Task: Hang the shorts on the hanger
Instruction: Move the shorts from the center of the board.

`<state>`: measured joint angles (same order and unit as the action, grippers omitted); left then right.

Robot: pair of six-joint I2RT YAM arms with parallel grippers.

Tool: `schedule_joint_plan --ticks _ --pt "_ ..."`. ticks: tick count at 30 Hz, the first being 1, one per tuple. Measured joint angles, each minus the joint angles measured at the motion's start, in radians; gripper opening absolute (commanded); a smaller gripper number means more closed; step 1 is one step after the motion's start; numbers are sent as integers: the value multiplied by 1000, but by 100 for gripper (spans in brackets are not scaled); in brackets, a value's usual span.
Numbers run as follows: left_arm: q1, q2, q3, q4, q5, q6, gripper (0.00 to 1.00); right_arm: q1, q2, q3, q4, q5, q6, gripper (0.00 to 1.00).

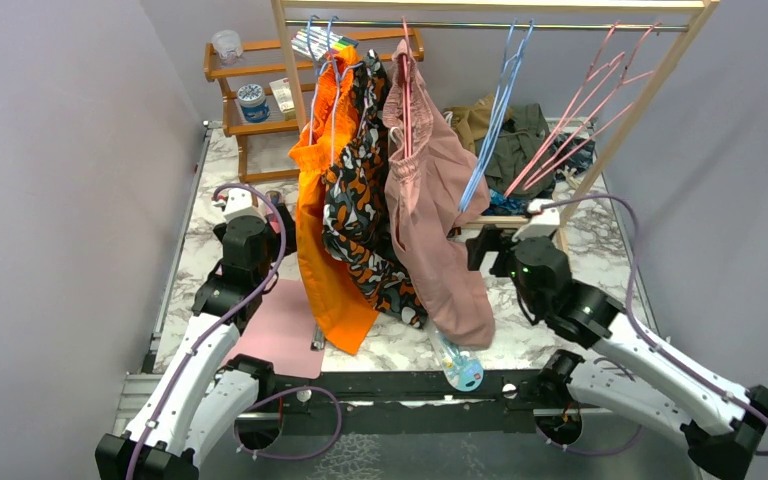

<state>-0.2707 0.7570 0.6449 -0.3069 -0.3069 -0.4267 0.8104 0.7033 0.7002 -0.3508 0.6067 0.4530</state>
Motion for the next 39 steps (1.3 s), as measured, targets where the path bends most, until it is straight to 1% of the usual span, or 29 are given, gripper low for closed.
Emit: schedule_joint_plan --ticks 4,8,12,16,21,24,29,32,39 --pt "-2 0 0 0 0 2 99 0 97 0 1 -34 45 97" --pt "-9 0 0 0 0 2 99 -11 97 -30 30 -62 121 93" --pt "-17 -2 -2 0 0 3 99 -64 111 -80 76 -126 215 92" --pt "-26 -2 -7 0 1 3 99 -155 168 -124 127 -212 297 89" --pt "-38 -3 -7 0 2 5 99 -284 172 -191 214 -305 398 85" --pt "-44 -5 -7 0 2 5 99 -377 174 -207 252 -337 441 82" --pt "-54 -9 -7 -1 1 6 99 -534 211 -233 363 -369 529 75" --pt "-59 -16 -7 -2 -4 6 99 -593 269 -240 437 -373 586 73" --pt "-62 -23 -7 -5 -21 6 99 -656 430 -239 600 -366 699 68"
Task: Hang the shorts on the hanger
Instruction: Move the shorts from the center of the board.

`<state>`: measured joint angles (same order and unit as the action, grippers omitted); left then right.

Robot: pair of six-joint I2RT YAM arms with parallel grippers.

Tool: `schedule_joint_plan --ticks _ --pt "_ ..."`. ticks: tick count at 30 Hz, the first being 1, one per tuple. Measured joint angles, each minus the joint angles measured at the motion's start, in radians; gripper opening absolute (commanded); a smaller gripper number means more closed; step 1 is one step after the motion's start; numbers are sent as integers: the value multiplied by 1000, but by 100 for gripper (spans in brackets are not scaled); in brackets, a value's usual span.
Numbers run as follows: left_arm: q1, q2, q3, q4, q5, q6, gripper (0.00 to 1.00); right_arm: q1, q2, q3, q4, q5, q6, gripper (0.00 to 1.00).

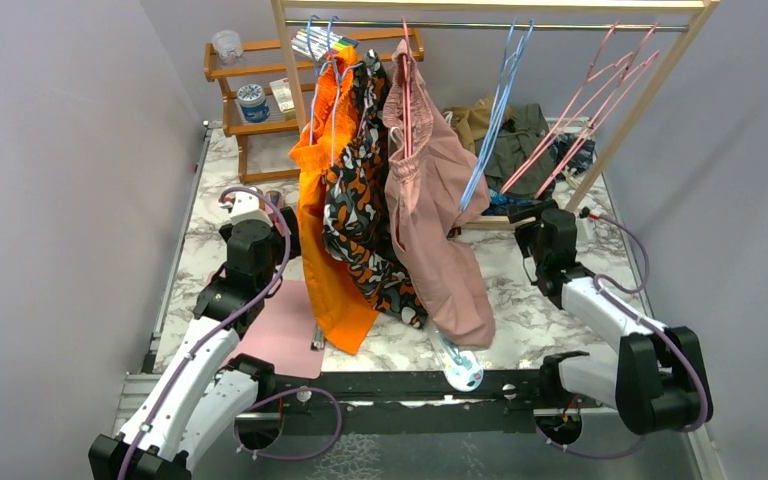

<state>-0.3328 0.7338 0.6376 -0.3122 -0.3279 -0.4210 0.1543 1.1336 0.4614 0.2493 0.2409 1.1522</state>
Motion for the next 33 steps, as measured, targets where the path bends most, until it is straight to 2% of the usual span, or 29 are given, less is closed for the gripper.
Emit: schedule_joint_plan --ticks 13,24,33 --pt "-3 0 0 -4 -5 0 99 -6 262 74 228 0 93 62" --pt "-3 8 0 -4 -17 0 99 -6 425 173 299 -2 105 51" --pt "-3 21 0 -4 -22 0 99 -6 498 190 319 -18 101 53"
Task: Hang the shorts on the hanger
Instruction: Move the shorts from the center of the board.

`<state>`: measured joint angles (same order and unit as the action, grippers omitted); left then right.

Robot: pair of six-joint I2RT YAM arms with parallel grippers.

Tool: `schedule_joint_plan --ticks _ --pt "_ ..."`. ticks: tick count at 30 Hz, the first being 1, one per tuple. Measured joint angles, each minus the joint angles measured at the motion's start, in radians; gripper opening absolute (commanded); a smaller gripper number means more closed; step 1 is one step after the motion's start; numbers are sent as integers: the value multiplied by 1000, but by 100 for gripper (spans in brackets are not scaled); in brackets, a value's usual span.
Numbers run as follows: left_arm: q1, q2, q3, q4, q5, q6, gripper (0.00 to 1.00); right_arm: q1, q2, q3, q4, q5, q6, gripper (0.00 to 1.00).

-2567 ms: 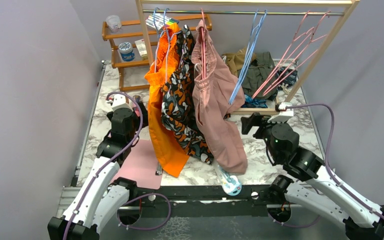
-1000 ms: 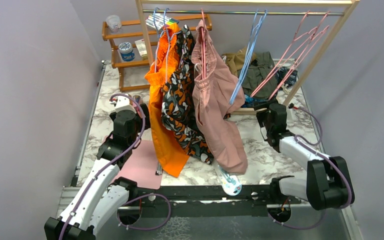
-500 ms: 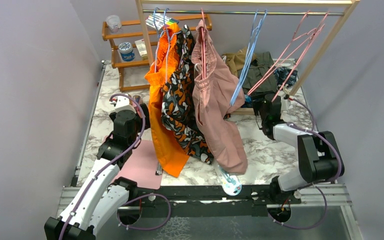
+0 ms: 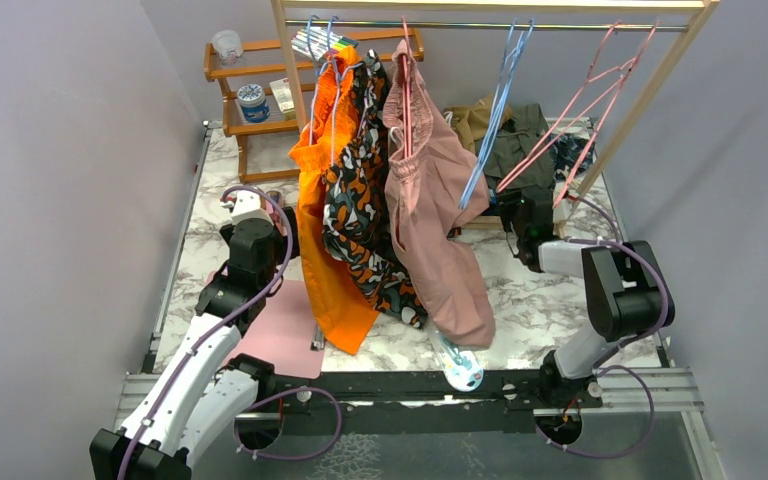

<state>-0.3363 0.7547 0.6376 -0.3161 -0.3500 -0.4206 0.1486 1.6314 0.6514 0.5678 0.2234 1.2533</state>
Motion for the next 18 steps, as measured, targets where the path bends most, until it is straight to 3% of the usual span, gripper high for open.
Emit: schedule_joint_plan --ticks 18 --pt "0 12 0 -1 -16 0 99 0 93 58 0 -1 -24 49"
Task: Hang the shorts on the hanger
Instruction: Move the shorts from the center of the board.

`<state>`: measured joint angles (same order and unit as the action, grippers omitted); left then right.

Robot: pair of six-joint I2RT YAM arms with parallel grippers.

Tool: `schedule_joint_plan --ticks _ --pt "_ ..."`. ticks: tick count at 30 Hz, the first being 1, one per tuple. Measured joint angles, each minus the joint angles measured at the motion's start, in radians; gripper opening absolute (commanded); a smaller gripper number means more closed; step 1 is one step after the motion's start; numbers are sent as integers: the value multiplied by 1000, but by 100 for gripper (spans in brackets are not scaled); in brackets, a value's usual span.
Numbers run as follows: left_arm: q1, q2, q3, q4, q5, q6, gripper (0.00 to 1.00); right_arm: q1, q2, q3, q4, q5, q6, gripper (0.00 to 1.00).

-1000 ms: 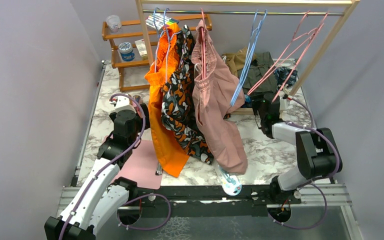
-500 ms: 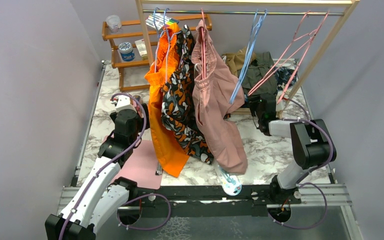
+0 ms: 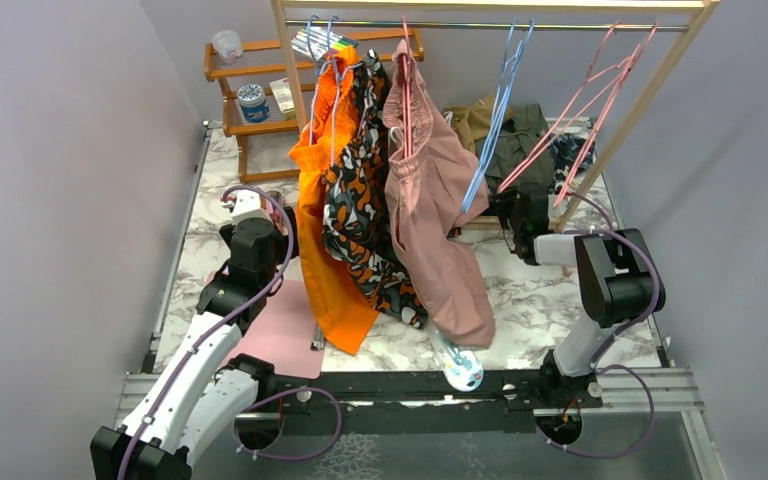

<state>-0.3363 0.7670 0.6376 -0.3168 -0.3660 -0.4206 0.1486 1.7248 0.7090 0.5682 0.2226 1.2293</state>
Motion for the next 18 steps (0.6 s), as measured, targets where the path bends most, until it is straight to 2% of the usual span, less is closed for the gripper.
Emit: schedule_joint_plan --ticks 3,9,13,18 --pt "0 0 0 0 -2 0 99 0 9 5 0 0 -2 44" --pt "0 0 0 -2 -2 0 99 0 23 5 3 0 -11 26" --pt "0 0 0 -4 -2 0 99 0 26 5 7 -2 -17 3" --pt "0 0 0 -7 -5 0 99 0 16 -6 41 -18 -28 1"
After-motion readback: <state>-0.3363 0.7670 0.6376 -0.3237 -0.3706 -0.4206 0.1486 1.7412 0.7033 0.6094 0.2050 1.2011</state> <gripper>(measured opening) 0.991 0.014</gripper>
